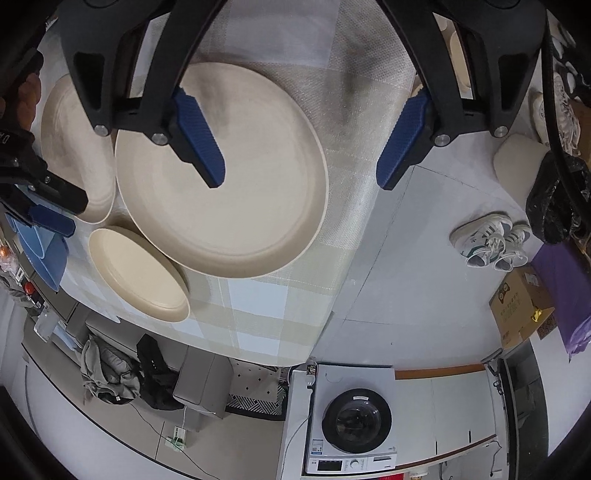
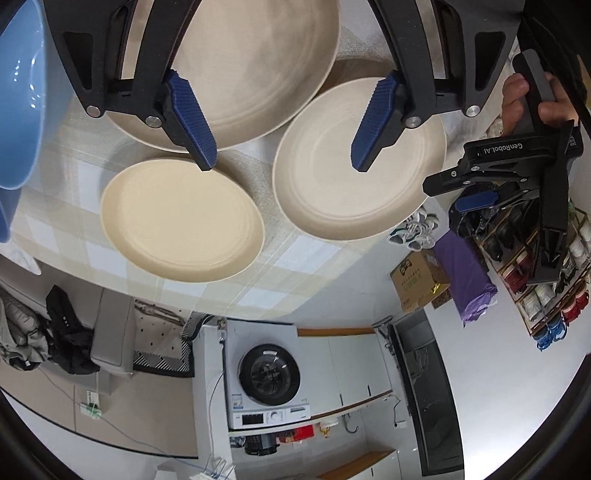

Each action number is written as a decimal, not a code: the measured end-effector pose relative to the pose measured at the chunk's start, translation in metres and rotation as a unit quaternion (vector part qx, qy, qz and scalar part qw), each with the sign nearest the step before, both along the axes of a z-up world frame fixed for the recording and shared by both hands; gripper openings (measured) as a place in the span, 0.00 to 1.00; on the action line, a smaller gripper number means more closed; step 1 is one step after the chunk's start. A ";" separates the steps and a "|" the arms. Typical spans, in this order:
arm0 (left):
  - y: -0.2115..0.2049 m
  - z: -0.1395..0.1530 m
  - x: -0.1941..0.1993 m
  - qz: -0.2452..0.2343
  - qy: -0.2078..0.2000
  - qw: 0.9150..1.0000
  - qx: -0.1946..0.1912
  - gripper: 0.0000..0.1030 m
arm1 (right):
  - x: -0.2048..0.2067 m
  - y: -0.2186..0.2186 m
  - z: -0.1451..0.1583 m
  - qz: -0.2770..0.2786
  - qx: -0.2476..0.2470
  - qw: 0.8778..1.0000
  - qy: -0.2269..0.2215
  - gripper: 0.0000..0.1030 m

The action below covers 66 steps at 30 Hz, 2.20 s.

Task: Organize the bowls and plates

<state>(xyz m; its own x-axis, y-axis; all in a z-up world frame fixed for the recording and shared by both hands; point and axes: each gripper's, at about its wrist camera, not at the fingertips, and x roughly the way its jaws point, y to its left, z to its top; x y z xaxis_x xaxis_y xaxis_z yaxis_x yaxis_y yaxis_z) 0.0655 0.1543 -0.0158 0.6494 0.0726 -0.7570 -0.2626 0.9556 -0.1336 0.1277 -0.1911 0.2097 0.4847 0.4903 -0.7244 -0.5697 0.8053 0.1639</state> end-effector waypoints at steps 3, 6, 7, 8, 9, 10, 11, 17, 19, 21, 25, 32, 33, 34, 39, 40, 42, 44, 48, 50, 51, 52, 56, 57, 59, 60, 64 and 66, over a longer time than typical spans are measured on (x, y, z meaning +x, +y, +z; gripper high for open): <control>0.004 -0.006 0.003 0.004 0.007 1.000 -0.007 0.78 | 0.008 0.014 -0.011 0.008 -0.014 1.000 0.013 0.70; 0.007 -0.011 0.003 0.001 0.018 1.000 -0.015 0.71 | 0.015 0.023 -0.021 0.015 -0.017 0.999 0.029 0.66; 0.008 -0.013 0.004 0.001 0.021 1.000 -0.016 0.70 | 0.016 0.026 -0.023 0.016 -0.017 0.999 0.032 0.66; 0.009 -0.014 0.005 0.002 0.023 1.000 -0.017 0.70 | 0.019 0.030 -0.027 0.020 -0.016 0.999 0.038 0.66; 0.009 -0.015 0.005 0.002 0.024 1.000 -0.018 0.70 | 0.021 0.033 -0.029 0.021 -0.016 0.999 0.042 0.65; 0.009 -0.017 0.006 0.000 0.026 0.999 -0.018 0.70 | 0.021 0.036 -0.031 0.020 -0.018 0.999 0.044 0.61; 0.009 -0.017 0.006 0.000 0.027 0.999 -0.018 0.69 | 0.023 0.040 -0.033 0.022 -0.021 0.998 0.047 0.60; 0.008 -0.024 0.009 -0.005 0.036 0.999 -0.020 0.68 | 0.029 0.052 -0.045 0.019 -0.036 0.998 0.057 0.59; 0.006 -0.025 0.011 -0.008 0.039 0.999 -0.021 0.65 | 0.031 0.053 -0.046 0.014 -0.039 0.997 0.060 0.55; 0.004 -0.027 0.013 -0.011 0.042 0.999 -0.020 0.60 | 0.033 0.054 -0.048 0.014 -0.039 0.997 0.063 0.55; -0.001 -0.030 0.015 -0.018 0.049 0.999 -0.014 0.49 | 0.033 0.056 -0.050 0.011 -0.047 0.997 0.066 0.47; -0.004 -0.036 0.019 -0.018 0.066 0.998 0.008 0.21 | 0.035 0.057 -0.054 -0.006 -0.069 0.996 0.063 0.32; -0.004 -0.036 0.019 -0.017 0.066 0.998 0.008 0.20 | 0.034 0.057 -0.054 -0.008 -0.072 0.996 0.061 0.29; -0.004 -0.036 0.020 -0.018 0.066 0.998 0.007 0.20 | 0.035 0.056 -0.054 -0.010 -0.072 0.996 0.060 0.28; -0.004 -0.034 0.018 -0.016 0.064 0.998 0.018 0.20 | 0.033 0.056 -0.053 -0.014 -0.071 0.996 0.059 0.26; -0.004 -0.033 0.017 -0.017 0.063 0.998 0.020 0.20 | 0.032 0.056 -0.053 -0.014 -0.070 0.996 0.059 0.26; -0.003 -0.030 0.015 -0.017 0.061 0.998 0.021 0.20 | 0.031 0.055 -0.051 -0.016 -0.069 0.996 0.058 0.26; -0.002 -0.028 0.014 -0.016 0.058 0.998 0.020 0.20 | 0.030 0.055 -0.050 -0.016 -0.065 0.996 0.057 0.26; -0.002 -0.022 0.009 -0.016 0.052 0.998 0.021 0.20 | 0.025 0.054 -0.045 -0.017 -0.063 0.996 0.052 0.26; -0.002 -0.019 0.007 -0.016 0.049 0.998 0.021 0.20 | 0.023 0.053 -0.040 -0.018 -0.062 0.997 0.047 0.26; -0.002 -0.017 0.005 -0.015 0.047 0.999 0.020 0.20 | 0.021 0.052 -0.038 -0.017 -0.062 0.997 0.045 0.26; -0.002 -0.015 0.004 -0.016 0.046 0.999 0.020 0.20 | 0.020 0.051 -0.036 -0.018 -0.062 0.997 0.043 0.26; -0.005 -0.009 -0.002 -0.018 0.039 0.999 0.020 0.20 | 0.014 0.046 -0.027 -0.021 -0.058 0.997 0.037 0.26; -0.006 -0.007 -0.003 -0.020 0.038 0.999 0.021 0.20 | 0.013 0.044 -0.024 -0.023 -0.057 0.998 0.034 0.26; -0.009 -0.003 -0.005 -0.023 0.034 0.999 0.021 0.20 | 0.010 0.042 -0.020 -0.026 -0.055 0.998 0.032 0.26; -0.010 -0.001 -0.006 -0.024 0.032 0.999 0.022 0.20 | 0.009 0.039 -0.017 -0.029 -0.053 0.998 0.030 0.26; -0.017 0.006 -0.010 -0.030 0.026 0.999 0.024 0.20 | 0.003 0.033 -0.009 -0.036 -0.050 0.998 0.025 0.26; -0.021 0.010 -0.011 -0.033 0.023 0.999 0.024 0.20 | 0.001 0.028 -0.005 -0.040 -0.047 0.998 0.024 0.26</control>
